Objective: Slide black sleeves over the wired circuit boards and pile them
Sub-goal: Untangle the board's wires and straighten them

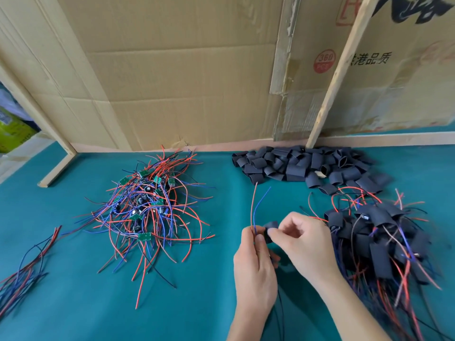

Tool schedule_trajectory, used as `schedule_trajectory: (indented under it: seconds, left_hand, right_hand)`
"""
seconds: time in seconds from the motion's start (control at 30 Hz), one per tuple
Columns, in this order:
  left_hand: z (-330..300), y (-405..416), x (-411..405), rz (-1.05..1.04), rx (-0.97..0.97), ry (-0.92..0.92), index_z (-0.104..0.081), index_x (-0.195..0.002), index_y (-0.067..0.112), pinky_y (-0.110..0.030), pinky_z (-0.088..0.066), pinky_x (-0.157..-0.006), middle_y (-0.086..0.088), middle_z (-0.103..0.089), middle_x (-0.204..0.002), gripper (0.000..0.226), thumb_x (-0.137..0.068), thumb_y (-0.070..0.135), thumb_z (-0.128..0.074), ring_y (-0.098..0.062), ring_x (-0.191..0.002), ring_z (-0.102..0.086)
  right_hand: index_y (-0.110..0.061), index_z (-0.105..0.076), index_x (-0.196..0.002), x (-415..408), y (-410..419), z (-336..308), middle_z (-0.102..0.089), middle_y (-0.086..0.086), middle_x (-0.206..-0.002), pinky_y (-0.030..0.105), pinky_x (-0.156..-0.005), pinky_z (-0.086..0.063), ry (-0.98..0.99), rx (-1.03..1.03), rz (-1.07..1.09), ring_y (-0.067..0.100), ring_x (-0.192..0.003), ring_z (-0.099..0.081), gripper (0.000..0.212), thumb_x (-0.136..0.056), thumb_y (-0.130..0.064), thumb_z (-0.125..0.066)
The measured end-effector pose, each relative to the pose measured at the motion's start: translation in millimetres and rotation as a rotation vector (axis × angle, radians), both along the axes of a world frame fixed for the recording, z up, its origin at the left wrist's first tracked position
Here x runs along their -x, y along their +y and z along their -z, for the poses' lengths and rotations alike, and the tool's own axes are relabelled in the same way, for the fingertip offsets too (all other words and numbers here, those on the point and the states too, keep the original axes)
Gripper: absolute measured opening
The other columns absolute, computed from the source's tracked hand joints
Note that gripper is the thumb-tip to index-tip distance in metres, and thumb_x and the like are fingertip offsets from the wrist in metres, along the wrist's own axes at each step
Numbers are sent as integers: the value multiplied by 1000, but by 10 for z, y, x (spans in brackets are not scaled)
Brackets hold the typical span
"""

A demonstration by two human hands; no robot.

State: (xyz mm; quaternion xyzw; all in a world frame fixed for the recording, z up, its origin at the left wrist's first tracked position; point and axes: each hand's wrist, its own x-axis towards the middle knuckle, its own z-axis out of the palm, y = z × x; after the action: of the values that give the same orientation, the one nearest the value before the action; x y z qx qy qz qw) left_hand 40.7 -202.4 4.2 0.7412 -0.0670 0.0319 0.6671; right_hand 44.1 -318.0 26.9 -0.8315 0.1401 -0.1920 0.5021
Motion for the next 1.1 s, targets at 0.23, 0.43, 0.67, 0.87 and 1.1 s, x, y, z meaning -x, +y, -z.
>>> schedule_trajectory:
  seconds: [0.23, 0.43, 0.67, 0.87, 1.1]
  left_hand:
    - [-4, 3, 8, 8, 36, 6, -56, -92, 20, -25, -49, -58, 3, -67, -74, 25, -110, 16, -38, -12, -62, -57]
    - [-3, 5, 11, -10, 61, 23, -59, -92, 19, -28, -50, -57, -5, -69, -80, 26, -109, 12, -39, -11, -62, -59]
    - [38, -1, 28, 11, -21, -5, -56, -102, 29, -33, -56, -62, 12, -75, -95, 24, -110, 16, -37, -15, -64, -65]
    - [54, -16, 53, 103, -75, -47, -56, -99, 34, -36, -56, -63, 18, -73, -95, 21, -102, 36, -35, -12, -67, -64]
    - [61, -28, 63, 167, -144, -52, -57, -101, 33, -25, -50, -62, 17, -73, -96, 22, -110, 22, -40, -12, -68, -64]
  right_hand:
    - [-17, -71, -91, 12, -41, -21, -67, 23, -74, 41, -52, -55, 79, -524, -262, 34, -56, -63, 26, -70, -28, -82]
    - [-3, -68, -87, 17, -43, 4, -68, 14, -85, 42, -56, -55, 88, -701, -297, 37, -65, -67, 39, -66, -27, -91]
    - [-7, -67, -90, -14, -152, -30, -76, 23, -96, 26, -64, -58, -66, -719, -43, 25, -84, -73, 18, -82, -9, -84]
    - [-8, -66, -94, -55, -363, -64, -77, 6, -84, 24, -74, -60, -324, -898, 240, 18, -75, -75, 9, -94, -10, -74]
    - [-7, -66, -94, -62, -362, -70, -77, 3, -81, 23, -75, -60, -357, -936, 207, 15, -76, -74, 8, -95, -10, -73]
